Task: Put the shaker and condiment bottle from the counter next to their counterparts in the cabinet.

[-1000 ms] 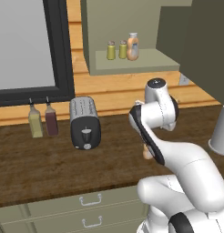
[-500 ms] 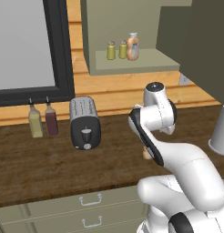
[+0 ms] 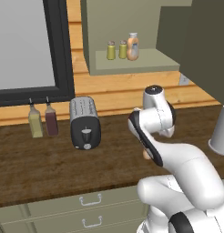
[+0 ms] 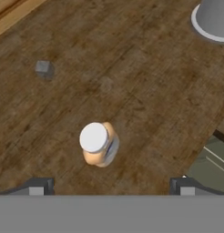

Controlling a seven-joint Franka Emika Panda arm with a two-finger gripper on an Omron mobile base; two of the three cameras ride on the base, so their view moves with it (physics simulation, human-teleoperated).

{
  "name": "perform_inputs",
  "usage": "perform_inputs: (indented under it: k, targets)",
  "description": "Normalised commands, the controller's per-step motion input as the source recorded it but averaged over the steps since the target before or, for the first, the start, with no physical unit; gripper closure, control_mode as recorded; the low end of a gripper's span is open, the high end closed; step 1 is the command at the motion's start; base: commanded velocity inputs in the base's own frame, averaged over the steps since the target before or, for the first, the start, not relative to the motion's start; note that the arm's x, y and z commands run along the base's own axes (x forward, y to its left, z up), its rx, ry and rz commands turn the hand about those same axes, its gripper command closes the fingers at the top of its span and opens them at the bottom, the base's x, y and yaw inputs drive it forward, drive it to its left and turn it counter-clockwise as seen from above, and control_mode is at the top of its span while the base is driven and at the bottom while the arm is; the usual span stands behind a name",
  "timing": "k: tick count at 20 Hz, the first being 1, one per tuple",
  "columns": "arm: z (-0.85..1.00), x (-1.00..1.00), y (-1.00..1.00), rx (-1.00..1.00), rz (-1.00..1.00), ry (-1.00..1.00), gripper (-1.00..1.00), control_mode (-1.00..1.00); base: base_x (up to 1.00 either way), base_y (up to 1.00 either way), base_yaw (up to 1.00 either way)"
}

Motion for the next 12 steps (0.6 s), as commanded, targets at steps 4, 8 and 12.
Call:
perform_inputs:
  k: [4,8,12]
  targets:
    - [-0.16,0.00,0.00,0.00,0.00,0.05,-1.00,-1.00,0.00,0.00,0.00]
    - [-0.15,0.00,0.00,0.00,0.00,0.07,-1.00,-1.00,0.00,0.00,0.00]
    - [-0.14,0.04,0.00,0.00,0.00,0.08,-1.00,-1.00,0.00,0.00,0.00]
